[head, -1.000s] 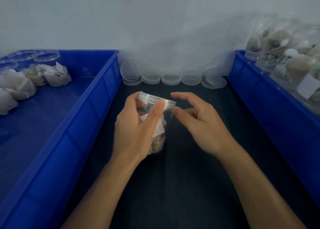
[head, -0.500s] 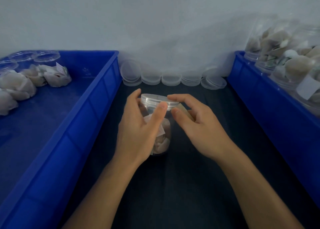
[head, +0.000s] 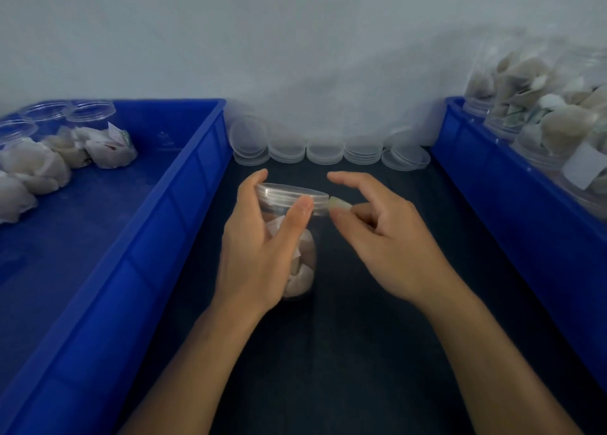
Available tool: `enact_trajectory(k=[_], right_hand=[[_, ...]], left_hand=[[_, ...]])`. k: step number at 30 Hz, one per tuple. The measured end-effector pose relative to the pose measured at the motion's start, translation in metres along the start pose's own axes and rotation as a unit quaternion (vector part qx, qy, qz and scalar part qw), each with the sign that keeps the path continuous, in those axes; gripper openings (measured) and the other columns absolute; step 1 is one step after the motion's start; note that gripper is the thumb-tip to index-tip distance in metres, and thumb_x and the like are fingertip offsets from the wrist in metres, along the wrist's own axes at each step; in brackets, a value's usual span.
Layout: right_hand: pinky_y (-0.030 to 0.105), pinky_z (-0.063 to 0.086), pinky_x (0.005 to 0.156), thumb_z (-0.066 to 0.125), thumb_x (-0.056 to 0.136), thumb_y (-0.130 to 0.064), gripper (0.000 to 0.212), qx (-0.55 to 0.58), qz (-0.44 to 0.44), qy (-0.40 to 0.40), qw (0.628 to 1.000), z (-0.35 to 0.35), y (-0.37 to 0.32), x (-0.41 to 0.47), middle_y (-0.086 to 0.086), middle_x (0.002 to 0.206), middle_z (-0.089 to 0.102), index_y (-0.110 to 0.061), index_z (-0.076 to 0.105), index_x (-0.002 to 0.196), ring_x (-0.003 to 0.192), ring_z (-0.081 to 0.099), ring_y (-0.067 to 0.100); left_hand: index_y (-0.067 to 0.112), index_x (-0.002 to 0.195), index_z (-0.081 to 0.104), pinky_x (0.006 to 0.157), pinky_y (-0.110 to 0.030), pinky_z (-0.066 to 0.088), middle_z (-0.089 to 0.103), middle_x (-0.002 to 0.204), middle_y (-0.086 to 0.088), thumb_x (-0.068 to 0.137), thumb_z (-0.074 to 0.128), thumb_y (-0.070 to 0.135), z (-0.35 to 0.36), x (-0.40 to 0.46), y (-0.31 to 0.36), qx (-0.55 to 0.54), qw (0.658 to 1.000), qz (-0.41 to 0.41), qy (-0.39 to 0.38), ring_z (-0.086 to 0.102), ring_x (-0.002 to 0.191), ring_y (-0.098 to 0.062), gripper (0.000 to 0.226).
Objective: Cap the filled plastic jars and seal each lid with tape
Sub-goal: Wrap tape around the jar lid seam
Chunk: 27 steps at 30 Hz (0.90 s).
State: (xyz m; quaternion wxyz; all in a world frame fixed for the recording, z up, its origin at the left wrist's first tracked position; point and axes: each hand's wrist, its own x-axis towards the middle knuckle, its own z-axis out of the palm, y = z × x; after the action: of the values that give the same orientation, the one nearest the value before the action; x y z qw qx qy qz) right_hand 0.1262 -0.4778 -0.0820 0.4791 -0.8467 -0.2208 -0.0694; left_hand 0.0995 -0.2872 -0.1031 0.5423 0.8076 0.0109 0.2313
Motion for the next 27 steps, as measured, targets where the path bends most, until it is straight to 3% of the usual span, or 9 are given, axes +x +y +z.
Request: enact_trajectory(k=[4,9,17,20,23,27], right_hand=[[0.031,0.040,0.060,0.062,0.102,-0.042,0.041,0.004,-0.002,0.000,1.000,-0.005,0.006,0.001,0.000,0.058,0.053,-0.056,0.051,0.138,0.052,0.046,0.006],[0.033,0.041,0.055,0.067,0.099,-0.043,0.042,0.020,0.003,-0.010,1.000,-0.008,0.008,0.002,0.000,0.055,0.050,-0.057,0.053,0.136,0.050,0.043,0.007],[0.036,0.043,0.055,0.060,0.095,-0.053,0.036,-0.006,0.027,-0.053,0.998,-0.010,0.008,0.002,-0.004,0.056,0.052,-0.057,0.058,0.131,0.051,0.045,0.006],[0.038,0.049,0.057,0.057,0.095,-0.056,0.036,-0.018,0.032,-0.066,0.997,-0.010,0.007,0.003,0.003,0.068,0.066,-0.057,0.057,0.130,0.053,0.052,0.008],[0.035,0.045,0.057,0.053,0.095,-0.055,0.037,-0.024,0.030,-0.052,0.998,-0.007,0.009,0.003,0.003,0.069,0.065,-0.055,0.058,0.131,0.054,0.053,0.006],[0.026,0.039,0.059,0.051,0.100,-0.049,0.035,-0.037,0.025,-0.032,0.999,-0.002,0.008,0.002,-0.005,0.058,0.056,-0.050,0.059,0.134,0.056,0.054,0.007]], left_hand=[[0.038,0.154,0.042,0.094,-0.024,0.050,0.065,0.123,0.028,0.085,0.059,0.078,-0.001,0.001,-0.002,-0.010,1.000,0.003,-0.012,0.063,0.114,0.008,0.082],[0.037,0.152,0.045,0.091,-0.026,0.051,0.061,0.125,0.037,0.085,0.060,0.075,-0.003,0.001,-0.002,-0.023,0.999,0.008,-0.028,0.065,0.113,0.007,0.078],[0.035,0.151,0.046,0.092,-0.030,0.053,0.067,0.123,0.028,0.087,0.061,0.074,-0.001,-0.004,-0.002,-0.024,0.999,0.018,-0.042,0.068,0.111,0.001,0.077],[0.036,0.154,0.041,0.093,-0.025,0.052,0.067,0.124,0.026,0.086,0.058,0.077,-0.001,-0.004,-0.001,-0.002,0.999,0.027,-0.043,0.066,0.114,0.003,0.081],[0.039,0.157,0.030,0.093,-0.026,0.052,0.065,0.122,0.026,0.086,0.058,0.078,0.000,-0.004,0.001,0.021,0.999,0.033,-0.037,0.065,0.114,0.005,0.086],[0.041,0.136,0.028,0.083,-0.038,0.060,0.067,0.110,0.016,0.082,0.061,0.079,0.004,-0.007,0.008,0.081,0.996,0.041,0.003,0.068,0.098,-0.001,0.074]])
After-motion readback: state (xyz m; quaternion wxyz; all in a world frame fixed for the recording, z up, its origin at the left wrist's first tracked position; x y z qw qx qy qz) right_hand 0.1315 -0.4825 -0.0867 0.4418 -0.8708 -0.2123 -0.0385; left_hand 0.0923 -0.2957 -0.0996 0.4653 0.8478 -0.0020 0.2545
